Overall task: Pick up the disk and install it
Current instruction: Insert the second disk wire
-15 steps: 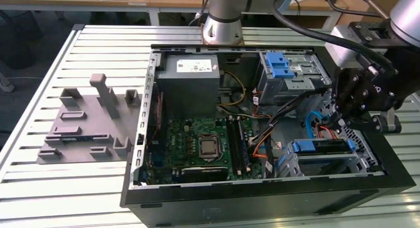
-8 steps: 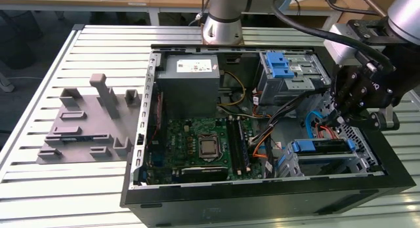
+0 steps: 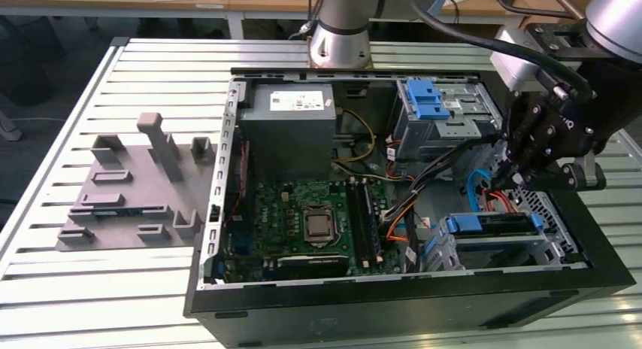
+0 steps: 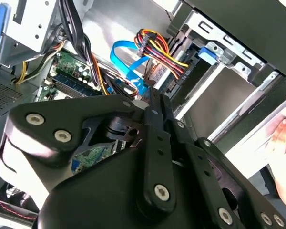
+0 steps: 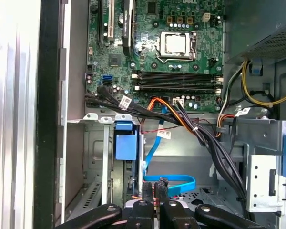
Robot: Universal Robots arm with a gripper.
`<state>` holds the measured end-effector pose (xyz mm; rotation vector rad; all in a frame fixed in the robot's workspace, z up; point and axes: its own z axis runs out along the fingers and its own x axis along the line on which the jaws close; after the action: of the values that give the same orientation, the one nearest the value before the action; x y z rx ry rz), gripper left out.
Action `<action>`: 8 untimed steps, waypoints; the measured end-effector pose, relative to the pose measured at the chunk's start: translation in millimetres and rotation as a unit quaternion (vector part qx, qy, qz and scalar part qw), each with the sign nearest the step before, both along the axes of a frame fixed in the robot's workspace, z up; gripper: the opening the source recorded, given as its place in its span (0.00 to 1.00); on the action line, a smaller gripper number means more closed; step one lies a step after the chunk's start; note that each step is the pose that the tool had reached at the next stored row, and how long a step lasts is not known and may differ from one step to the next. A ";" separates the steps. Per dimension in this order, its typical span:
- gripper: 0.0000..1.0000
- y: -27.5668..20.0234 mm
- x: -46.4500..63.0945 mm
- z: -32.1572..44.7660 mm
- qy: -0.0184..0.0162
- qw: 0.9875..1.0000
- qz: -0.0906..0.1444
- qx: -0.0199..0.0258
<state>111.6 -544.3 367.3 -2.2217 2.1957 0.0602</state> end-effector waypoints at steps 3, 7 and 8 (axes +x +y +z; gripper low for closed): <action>0.25 2.1 0.0 0.0 0.000 1.000 0.000 0.000; 0.25 3.7 0.0 -0.1 0.000 1.000 0.000 0.000; 0.25 4.2 0.0 -0.3 0.000 1.000 0.000 0.000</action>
<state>111.6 -540.1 366.9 -2.2219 2.1956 0.0600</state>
